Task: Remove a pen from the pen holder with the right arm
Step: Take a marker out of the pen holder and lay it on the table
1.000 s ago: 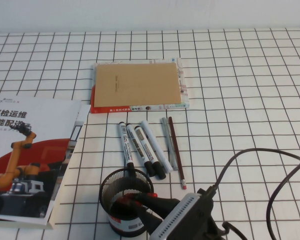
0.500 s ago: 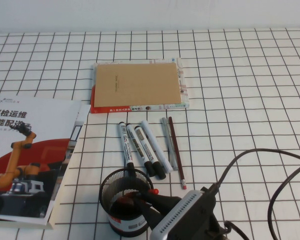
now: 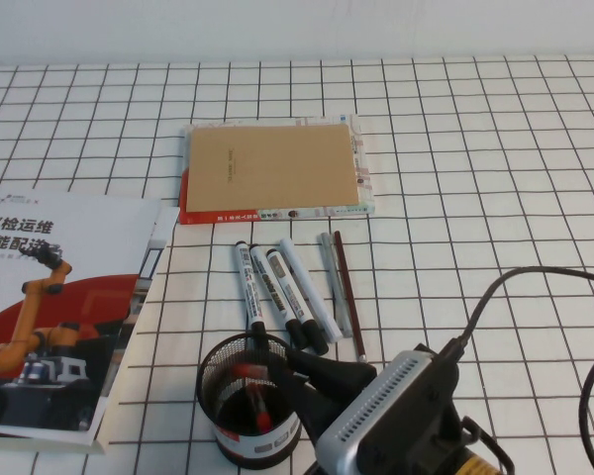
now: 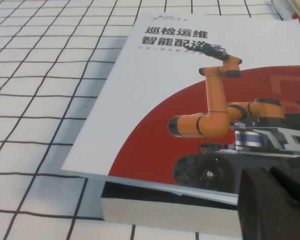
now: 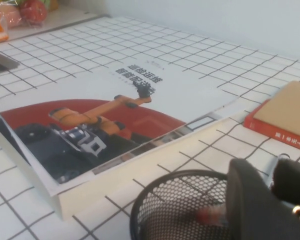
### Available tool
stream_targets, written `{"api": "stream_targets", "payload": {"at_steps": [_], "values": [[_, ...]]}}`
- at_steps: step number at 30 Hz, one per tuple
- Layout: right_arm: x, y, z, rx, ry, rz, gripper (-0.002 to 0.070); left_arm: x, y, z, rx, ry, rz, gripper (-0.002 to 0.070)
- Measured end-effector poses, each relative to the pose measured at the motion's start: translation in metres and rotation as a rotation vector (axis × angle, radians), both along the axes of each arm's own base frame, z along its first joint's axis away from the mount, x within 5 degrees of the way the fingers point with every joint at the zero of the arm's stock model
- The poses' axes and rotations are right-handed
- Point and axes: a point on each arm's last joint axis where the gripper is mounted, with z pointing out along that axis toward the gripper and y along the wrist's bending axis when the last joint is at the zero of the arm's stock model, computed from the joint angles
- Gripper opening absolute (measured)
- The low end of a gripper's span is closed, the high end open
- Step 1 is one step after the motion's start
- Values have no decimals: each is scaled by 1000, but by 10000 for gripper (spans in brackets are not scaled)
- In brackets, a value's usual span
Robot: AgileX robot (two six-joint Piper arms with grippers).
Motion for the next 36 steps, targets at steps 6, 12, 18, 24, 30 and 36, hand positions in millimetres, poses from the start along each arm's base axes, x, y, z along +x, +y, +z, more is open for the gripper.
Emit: {"api": "stream_targets", "payload": {"at_steps": [6,12,18,24,30,36], "values": [[-2,-7,16,14,3,0,70,0,0,0,0,0,0,-3],[-5,-18,40,75,-8,-5,70,0,0,0,0,0,0,-3],[-4,-31,64,39,-55,-64,70,0,0,0,0,0,0,-3],[5,-38,87,-102,-64,-195,70,0,0,0,0,0,0,-3],[31,-51,106,-193,69,-363,70,0,0,0,0,0,0,-3],[59,-65,109,-224,191,-382,70,0,0,0,0,0,0,-3]]}}
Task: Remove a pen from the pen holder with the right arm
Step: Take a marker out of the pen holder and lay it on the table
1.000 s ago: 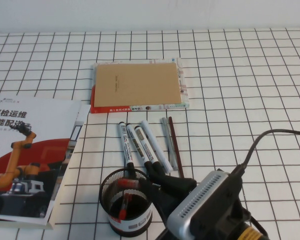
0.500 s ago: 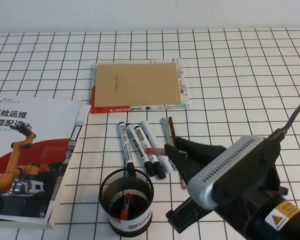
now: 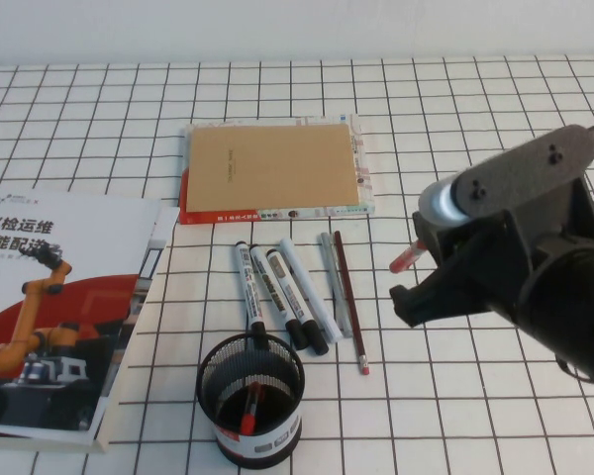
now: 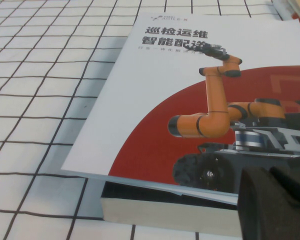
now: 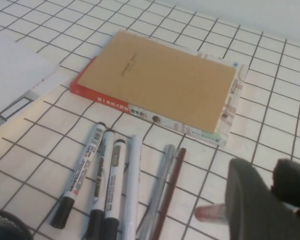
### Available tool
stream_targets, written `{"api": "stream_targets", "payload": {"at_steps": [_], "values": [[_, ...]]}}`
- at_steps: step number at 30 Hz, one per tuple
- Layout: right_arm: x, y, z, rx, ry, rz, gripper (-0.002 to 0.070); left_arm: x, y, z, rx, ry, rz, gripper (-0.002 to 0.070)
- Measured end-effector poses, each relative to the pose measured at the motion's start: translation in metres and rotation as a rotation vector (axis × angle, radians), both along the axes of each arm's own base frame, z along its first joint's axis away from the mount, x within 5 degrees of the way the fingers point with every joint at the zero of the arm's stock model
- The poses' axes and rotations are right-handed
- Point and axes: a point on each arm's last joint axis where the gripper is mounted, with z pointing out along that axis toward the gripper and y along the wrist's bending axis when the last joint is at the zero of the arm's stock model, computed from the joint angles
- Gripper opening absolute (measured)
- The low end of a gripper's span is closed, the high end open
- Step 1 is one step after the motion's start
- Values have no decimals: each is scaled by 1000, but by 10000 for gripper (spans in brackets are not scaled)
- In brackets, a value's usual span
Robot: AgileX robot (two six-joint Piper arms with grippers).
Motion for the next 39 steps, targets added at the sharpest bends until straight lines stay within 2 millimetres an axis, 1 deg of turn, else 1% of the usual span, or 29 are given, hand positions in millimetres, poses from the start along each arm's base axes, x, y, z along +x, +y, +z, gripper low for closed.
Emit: {"api": "stream_targets", "payload": {"at_steps": [4,8,15,18,20,22,23,28,32,35,39], "values": [[9,-5,1,13,3,23,70,0,0,0,0,0,0,-3],[9,-3,1,13,0,68,70,0,0,0,0,0,0,-3],[11,-5,1,-12,-13,66,70,0,0,0,0,0,0,-3],[17,-9,4,35,-25,59,70,0,0,0,0,0,0,-3],[24,-12,7,89,-33,86,70,0,0,0,0,0,0,-3],[30,-17,9,173,8,110,70,0,0,0,0,0,0,-3],[33,-19,10,178,19,127,70,0,0,0,0,0,0,-3],[41,-34,10,225,207,151,70,0,0,0,0,0,0,-3],[39,-39,15,196,372,169,70,0,0,0,0,0,0,-3],[39,-40,21,134,500,159,70,0,0,0,0,0,0,-3],[46,-38,20,4,686,125,70,0,0,0,0,0,0,-3]]}}
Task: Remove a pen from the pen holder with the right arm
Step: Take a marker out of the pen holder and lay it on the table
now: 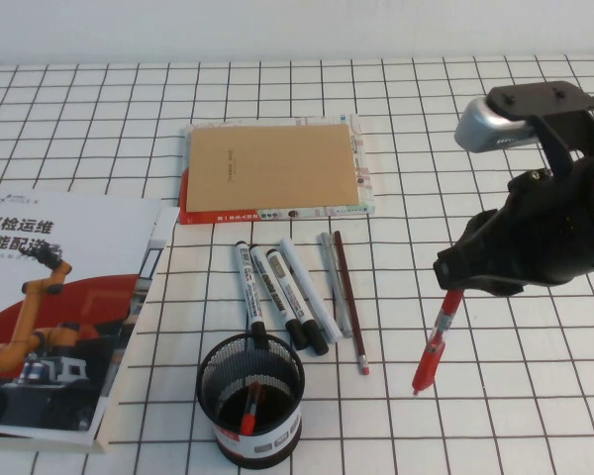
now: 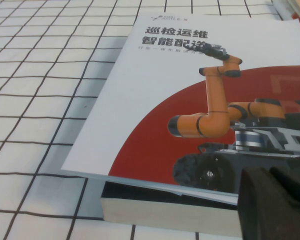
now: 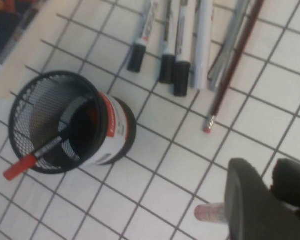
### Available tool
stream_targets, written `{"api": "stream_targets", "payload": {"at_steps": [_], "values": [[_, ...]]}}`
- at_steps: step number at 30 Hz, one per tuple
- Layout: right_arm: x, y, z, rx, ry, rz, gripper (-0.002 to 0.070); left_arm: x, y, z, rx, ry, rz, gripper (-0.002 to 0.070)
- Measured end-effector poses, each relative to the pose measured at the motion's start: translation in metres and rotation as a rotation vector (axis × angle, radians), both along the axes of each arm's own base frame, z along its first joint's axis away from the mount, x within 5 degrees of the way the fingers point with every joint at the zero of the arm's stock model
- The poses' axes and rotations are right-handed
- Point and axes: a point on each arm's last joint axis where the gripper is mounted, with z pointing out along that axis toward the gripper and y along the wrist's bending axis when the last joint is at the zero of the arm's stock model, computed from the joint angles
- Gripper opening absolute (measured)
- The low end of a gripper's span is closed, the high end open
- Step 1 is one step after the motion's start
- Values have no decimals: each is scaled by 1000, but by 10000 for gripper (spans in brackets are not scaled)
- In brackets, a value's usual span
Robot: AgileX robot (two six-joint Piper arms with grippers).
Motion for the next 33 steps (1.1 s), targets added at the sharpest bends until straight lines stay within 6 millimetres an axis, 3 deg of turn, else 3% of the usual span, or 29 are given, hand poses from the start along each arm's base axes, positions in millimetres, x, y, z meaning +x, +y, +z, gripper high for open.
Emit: {"api": "stream_targets", "payload": {"at_steps": [6,22,28,33], "values": [[25,11,-6,-96,96,13,70,0,0,0,0,0,0,-3],[116,51,-58,-221,316,42,70,0,0,0,0,0,0,-3],[151,59,-63,-197,304,24,70,0,0,0,0,0,0,-3],[166,65,-71,-151,323,17,70,0,0,0,0,0,0,-3]]}}
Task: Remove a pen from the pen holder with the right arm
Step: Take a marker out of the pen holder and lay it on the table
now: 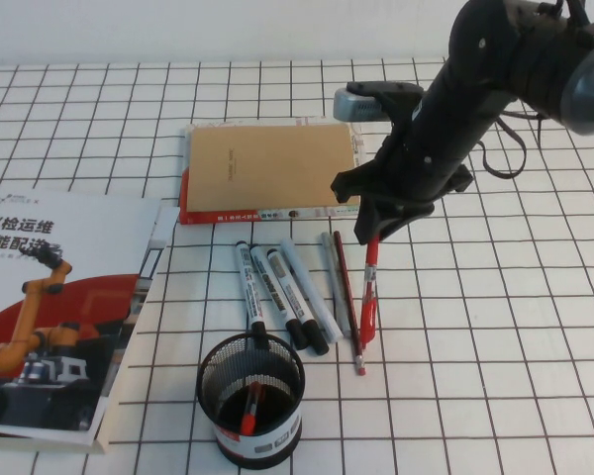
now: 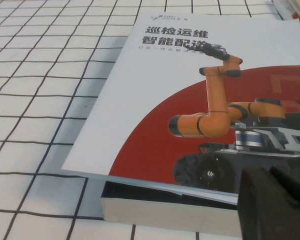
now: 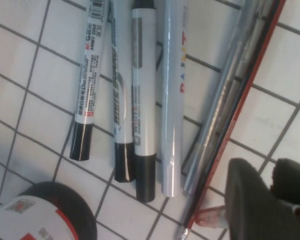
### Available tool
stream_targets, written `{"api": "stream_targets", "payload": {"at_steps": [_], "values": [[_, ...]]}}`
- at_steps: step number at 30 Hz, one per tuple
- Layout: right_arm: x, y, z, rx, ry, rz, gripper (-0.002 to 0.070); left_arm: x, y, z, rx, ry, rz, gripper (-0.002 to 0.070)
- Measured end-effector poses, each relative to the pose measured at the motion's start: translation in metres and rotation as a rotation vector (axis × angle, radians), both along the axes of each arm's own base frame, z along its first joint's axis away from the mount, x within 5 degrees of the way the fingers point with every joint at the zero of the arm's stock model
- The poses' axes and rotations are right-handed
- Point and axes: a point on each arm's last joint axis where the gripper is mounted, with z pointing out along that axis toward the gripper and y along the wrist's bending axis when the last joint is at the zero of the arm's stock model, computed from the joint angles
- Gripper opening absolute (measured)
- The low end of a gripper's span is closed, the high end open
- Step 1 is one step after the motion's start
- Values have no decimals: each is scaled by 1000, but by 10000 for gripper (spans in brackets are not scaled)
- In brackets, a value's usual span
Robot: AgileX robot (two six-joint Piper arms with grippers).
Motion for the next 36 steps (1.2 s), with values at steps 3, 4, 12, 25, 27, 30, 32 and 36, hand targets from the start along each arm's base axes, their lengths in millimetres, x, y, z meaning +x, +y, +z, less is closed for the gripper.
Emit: {"api": "stream_targets", "payload": {"at_steps": [3,4,12,25,27,30,32,36], "values": [[4,1,-7,11,21,-8,70,0,0,0,0,0,0,-3],[5,1,-10,10,29,-10,69,0,0,0,0,0,0,-3],[13,2,-31,12,75,-23,70,0,0,0,0,0,0,-3],[18,5,-54,4,116,-31,69,0,0,0,0,0,0,-3],[20,6,-53,23,101,-41,71,0,0,0,0,0,0,-3],[23,8,-53,41,71,-55,90,0,0,0,0,0,0,-3],[24,8,-53,47,59,-60,113,0,0,0,0,0,0,-3],[25,8,-53,49,54,-63,178,0,0,0,0,0,0,-3]]}}
